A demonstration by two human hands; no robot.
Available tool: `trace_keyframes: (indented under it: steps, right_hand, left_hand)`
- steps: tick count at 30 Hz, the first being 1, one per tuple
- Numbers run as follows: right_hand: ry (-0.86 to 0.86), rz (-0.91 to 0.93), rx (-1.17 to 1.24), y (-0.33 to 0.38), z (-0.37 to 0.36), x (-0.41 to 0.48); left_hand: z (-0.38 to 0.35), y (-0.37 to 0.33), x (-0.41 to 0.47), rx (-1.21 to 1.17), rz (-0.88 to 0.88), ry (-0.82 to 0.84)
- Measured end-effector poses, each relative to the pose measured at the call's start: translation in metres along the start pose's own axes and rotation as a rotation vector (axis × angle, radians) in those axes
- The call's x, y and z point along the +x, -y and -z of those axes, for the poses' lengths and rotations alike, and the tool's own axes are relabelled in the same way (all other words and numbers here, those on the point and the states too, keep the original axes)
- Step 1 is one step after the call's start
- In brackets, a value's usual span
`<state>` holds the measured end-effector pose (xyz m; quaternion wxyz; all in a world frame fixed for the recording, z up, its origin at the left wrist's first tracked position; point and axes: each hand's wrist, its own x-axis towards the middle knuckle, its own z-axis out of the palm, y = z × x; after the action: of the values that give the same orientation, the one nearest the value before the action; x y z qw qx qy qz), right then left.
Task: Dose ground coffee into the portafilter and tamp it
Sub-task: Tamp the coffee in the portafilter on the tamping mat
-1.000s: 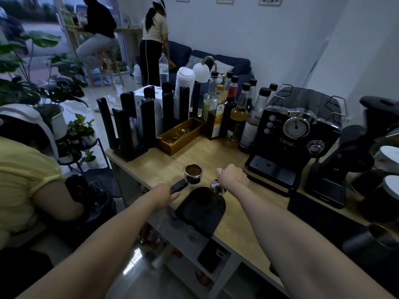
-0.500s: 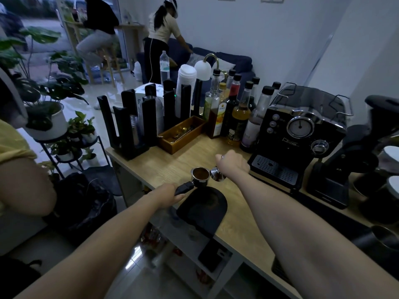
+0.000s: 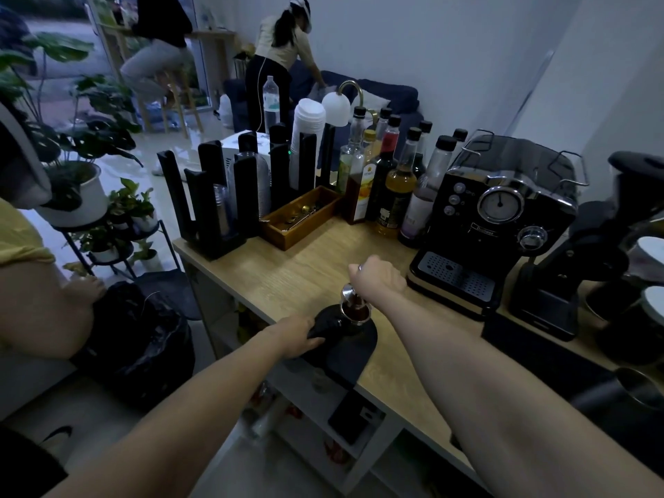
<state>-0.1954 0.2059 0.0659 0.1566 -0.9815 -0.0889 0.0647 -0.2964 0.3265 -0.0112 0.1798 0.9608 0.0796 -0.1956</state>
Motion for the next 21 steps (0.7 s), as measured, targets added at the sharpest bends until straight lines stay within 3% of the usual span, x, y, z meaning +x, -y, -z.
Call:
trace_keyframes:
  steps: [13,21]
  right_hand:
    - [0.002,0.028,-0.103,-0.011,-0.018,-0.007]
    - [-0.003,0.171,-0.215,-0.007,-0.029,-0.006]
  left_hand:
    - [0.001,0.001,-0.002,0.089,0.008,0.052]
    - [0.001,0.004,0.000,0.100,0.003,0.069]
